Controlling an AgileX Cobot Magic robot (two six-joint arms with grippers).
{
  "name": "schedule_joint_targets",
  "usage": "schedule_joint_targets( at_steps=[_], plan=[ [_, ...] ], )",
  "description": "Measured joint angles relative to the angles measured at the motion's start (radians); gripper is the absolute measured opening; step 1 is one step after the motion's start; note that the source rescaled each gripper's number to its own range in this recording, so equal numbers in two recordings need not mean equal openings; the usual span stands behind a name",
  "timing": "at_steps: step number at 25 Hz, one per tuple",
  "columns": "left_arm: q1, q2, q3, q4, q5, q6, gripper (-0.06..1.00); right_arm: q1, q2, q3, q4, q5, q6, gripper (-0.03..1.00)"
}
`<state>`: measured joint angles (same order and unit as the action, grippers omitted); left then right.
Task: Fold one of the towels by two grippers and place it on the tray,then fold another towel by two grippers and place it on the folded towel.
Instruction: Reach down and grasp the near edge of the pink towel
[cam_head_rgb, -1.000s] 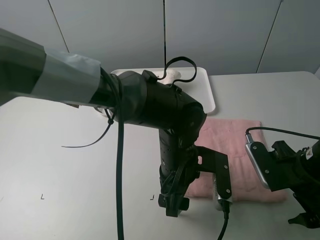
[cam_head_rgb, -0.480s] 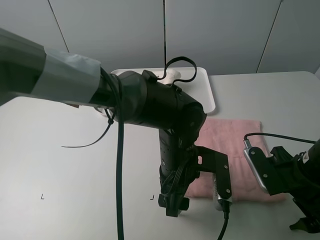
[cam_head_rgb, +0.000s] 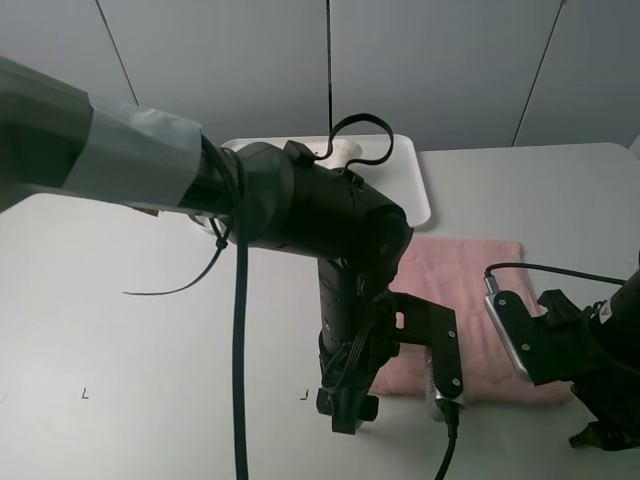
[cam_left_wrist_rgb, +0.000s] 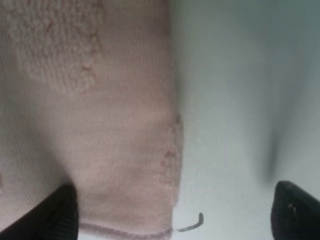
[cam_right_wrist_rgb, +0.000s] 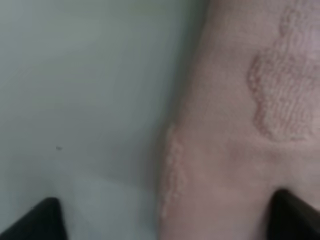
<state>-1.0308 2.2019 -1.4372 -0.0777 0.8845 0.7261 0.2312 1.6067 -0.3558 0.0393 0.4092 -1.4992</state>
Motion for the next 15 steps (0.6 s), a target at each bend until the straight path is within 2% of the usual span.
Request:
schedule_joint_targets(
  at_steps=[1,3,5,7,15],
  plan=[
    [0.000,0.000,0.000,0.000,0.000,-0.002,0.99,0.000,0.000,-0.002,0.000,-0.002,0.000,0.64],
    [0.000,0.000,0.000,0.000,0.000,-0.010,0.99,0.000,0.002,-0.002,0.002,-0.016,0.000,0.31],
    [0.000,0.000,0.000,0.000,0.000,-0.011,0.99,0.000,0.002,-0.004,0.002,-0.038,0.000,0.05],
    [0.000,0.000,0.000,0.000,0.000,-0.011,0.99,0.000,0.002,-0.004,0.002,-0.043,-0.001,0.01],
    [0.000,0.000,0.000,0.000,-0.009,-0.026,0.97,0.000,0.002,-0.004,0.002,-0.043,-0.002,0.01]
  ],
)
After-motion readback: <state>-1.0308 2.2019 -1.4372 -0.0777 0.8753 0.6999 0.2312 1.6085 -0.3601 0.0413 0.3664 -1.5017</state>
